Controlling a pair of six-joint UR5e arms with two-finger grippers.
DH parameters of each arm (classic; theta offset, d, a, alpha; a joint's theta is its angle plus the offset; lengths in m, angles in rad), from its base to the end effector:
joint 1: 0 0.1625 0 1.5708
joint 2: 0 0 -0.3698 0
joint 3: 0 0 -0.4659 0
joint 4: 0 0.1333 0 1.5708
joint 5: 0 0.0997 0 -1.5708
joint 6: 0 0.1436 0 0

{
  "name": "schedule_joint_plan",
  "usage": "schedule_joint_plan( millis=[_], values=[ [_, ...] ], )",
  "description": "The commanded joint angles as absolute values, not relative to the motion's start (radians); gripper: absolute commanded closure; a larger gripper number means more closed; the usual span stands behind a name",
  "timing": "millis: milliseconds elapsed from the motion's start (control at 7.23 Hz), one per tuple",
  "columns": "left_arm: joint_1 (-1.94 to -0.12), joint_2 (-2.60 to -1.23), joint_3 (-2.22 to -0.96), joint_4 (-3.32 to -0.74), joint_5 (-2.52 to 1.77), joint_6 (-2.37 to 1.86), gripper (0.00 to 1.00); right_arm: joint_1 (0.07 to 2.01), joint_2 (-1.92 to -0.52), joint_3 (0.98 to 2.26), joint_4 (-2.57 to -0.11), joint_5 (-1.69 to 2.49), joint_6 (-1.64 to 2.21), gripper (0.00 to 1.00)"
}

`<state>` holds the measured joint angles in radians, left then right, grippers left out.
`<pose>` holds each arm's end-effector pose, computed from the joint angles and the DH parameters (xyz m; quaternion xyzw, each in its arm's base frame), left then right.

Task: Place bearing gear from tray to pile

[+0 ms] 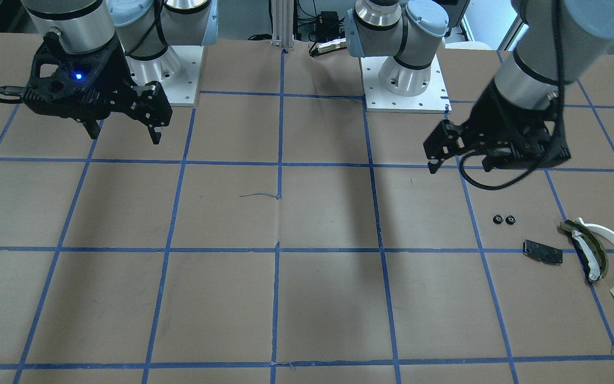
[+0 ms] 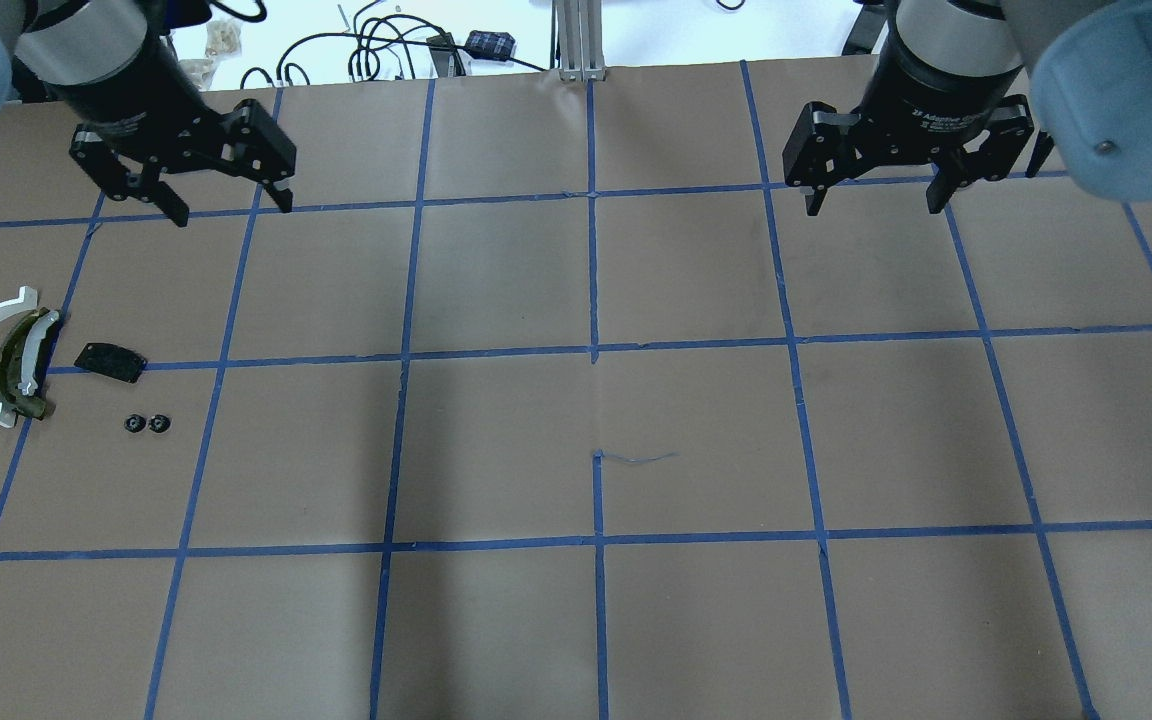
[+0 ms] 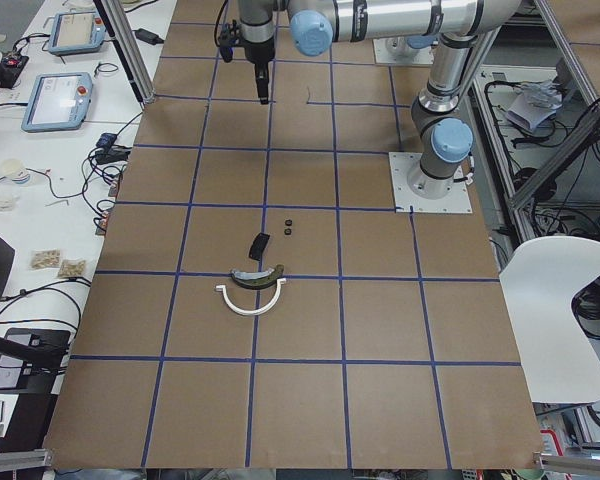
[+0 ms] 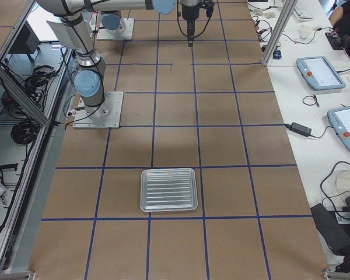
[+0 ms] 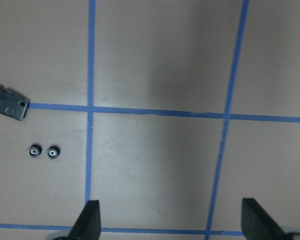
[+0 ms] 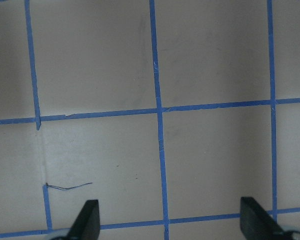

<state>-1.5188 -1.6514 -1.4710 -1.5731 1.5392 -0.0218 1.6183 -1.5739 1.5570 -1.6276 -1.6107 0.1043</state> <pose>-0.1066 -0.6041 0.3982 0.0368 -0.9992 0.0087 0.0157 0.1547 -0.5680 0.4044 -0.0291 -0.9987 0.0382 0.0171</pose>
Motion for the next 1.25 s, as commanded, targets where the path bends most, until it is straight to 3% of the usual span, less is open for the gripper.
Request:
schedule_joint_plan(
  millis=[0,1107],
  values=[
    [-1.635,-1.605,-1.463,-1.577,1.539,-0.113,0.0,1.618,-1.574,1.557,-1.628,-1.611,0.104,0.0],
    [-1.586,-1.577,-1.471,-1.609,1.579,-0.066,0.0,1.618,-1.572,1.554,-1.629,-1.611,0.104,0.0]
  ],
)
